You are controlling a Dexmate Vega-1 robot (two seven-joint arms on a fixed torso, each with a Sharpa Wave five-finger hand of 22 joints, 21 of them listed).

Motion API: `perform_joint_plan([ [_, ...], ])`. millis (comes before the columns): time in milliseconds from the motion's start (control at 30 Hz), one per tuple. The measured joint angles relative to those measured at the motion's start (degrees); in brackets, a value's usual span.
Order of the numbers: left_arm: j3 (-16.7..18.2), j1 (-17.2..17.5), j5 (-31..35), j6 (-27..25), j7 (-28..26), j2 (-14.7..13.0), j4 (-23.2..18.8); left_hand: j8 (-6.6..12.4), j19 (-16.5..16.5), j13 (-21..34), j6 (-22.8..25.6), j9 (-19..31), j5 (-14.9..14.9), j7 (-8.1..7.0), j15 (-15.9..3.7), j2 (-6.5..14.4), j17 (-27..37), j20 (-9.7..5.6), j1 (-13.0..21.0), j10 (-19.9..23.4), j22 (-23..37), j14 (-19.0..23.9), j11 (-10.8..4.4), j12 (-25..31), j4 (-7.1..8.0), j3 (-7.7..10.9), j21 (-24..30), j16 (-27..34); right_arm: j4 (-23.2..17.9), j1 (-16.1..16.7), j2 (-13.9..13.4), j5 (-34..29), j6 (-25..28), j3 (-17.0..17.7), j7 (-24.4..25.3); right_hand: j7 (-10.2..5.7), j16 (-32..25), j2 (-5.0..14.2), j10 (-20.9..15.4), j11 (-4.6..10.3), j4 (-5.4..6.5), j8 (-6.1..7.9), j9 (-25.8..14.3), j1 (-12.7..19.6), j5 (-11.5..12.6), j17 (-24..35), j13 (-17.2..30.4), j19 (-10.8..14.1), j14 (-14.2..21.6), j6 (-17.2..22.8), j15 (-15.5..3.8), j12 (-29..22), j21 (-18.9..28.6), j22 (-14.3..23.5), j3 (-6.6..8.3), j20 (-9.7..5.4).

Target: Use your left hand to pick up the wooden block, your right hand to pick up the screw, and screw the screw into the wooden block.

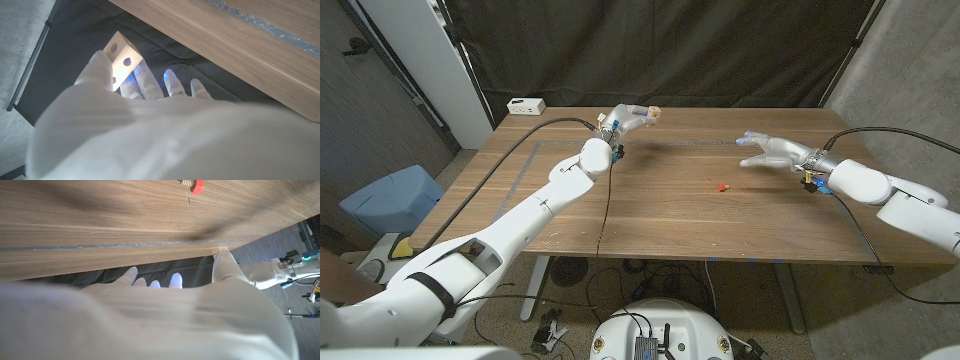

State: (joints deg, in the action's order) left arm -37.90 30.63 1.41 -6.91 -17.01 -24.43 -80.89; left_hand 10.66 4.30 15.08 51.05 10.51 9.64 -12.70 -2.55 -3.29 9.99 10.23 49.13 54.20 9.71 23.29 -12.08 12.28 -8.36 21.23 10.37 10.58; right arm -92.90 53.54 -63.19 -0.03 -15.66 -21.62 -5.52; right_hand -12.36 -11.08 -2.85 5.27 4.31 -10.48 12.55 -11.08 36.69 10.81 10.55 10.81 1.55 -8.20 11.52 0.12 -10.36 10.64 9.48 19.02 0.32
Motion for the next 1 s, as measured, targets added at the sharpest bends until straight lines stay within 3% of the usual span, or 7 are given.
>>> perform_joint_plan([
  [433,0.01,-1.07,-3.27,3.40,1.68,1.13,3.41,0.17,-0.64,0.00,0.04,0.03,0.00,-0.06,0.00,0.46,0.00,-0.02,0.01,0.00,0.00,0.00,0.00,0.00,0.17,-0.29,0.00,0.00,1.58,-2.97,-0.30,-4.03,-1.69,-1.84,-2.66,-0.13,0.00,-0.18,0.40,0.40,-0.07,0.00,-0.27,2.13,0.00,-0.01,0.00,0.50,0.00,0.47,-0.01,0.00,0.00,0.00,0.57,0.45],
  [1000,0.07,-1.49,-6.34,6.44,3.69,1.77,5.63,0.06,-0.85,0.00,0.00,0.03,0.00,-0.04,0.19,0.83,0.00,-0.24,-0.38,-0.16,0.00,-0.18,0.16,0.00,0.26,-0.53,0.01,0.00,6.11,-7.62,1.29,-8.55,-6.32,-4.90,-5.54,-0.13,0.00,-0.95,1.01,0.39,-0.07,0.00,-0.26,4.16,0.00,-0.01,-0.01,1.54,0.43,0.46,-0.02,0.00,0.43,-0.01,1.03,-0.12],
])
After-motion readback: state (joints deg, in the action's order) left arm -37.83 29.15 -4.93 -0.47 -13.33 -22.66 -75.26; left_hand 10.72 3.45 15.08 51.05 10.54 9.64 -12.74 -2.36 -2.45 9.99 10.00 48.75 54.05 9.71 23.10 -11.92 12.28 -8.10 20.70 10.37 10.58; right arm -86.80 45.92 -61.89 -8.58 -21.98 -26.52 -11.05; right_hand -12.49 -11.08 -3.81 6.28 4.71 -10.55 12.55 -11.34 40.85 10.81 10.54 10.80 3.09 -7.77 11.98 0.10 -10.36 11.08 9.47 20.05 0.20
